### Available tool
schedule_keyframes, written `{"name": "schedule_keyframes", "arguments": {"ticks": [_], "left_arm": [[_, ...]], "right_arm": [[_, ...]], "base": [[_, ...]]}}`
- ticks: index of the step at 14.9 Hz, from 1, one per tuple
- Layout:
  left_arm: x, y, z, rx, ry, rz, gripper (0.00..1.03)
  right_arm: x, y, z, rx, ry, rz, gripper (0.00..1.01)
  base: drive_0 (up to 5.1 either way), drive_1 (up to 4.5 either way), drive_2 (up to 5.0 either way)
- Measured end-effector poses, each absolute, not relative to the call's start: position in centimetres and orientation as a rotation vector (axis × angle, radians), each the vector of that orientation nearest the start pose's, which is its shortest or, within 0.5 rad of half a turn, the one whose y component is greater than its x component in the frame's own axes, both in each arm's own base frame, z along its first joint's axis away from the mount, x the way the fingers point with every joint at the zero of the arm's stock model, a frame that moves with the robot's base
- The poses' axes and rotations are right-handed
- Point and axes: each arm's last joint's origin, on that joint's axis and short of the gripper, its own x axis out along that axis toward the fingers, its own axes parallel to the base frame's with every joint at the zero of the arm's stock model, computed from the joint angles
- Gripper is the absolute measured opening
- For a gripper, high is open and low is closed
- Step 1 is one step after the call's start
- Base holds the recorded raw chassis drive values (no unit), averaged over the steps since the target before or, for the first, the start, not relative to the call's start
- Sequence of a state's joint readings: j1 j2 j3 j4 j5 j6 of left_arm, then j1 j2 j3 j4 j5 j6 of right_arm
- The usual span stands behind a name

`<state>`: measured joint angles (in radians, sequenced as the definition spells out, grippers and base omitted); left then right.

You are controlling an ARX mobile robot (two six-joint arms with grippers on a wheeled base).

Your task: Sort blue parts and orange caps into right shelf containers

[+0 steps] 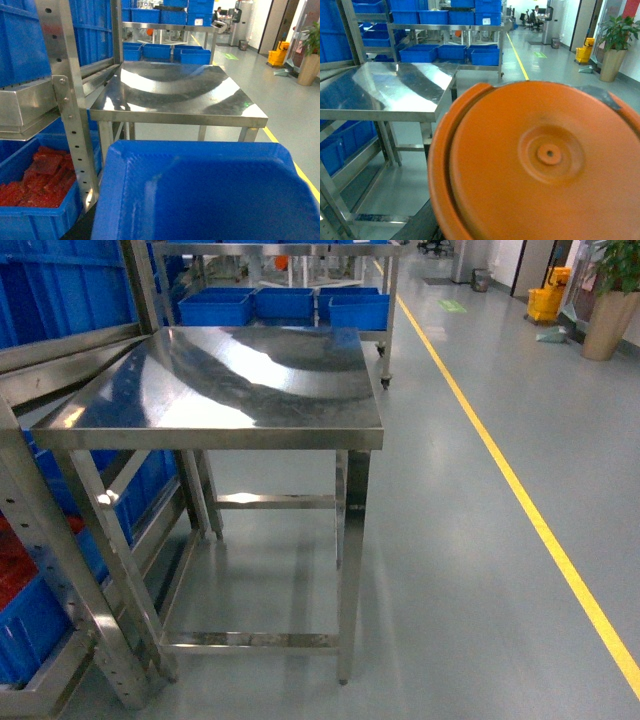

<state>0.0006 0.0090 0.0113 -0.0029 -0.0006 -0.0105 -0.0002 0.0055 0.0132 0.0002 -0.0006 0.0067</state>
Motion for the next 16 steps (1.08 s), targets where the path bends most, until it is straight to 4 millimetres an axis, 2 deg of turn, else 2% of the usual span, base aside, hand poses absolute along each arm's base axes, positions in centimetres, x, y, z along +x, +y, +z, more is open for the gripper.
{"name": "schedule_keyframes", "arguments": {"ticks": [16], "left_arm": [[9.76,0.01,16.6,-0.01,0.005,0.003,0.42]], "right_arm": [[9.72,0.0,16.71,0.007,-0.003,0.0,0.44]], "base": [[-4.9,2.53,2.5]]}}
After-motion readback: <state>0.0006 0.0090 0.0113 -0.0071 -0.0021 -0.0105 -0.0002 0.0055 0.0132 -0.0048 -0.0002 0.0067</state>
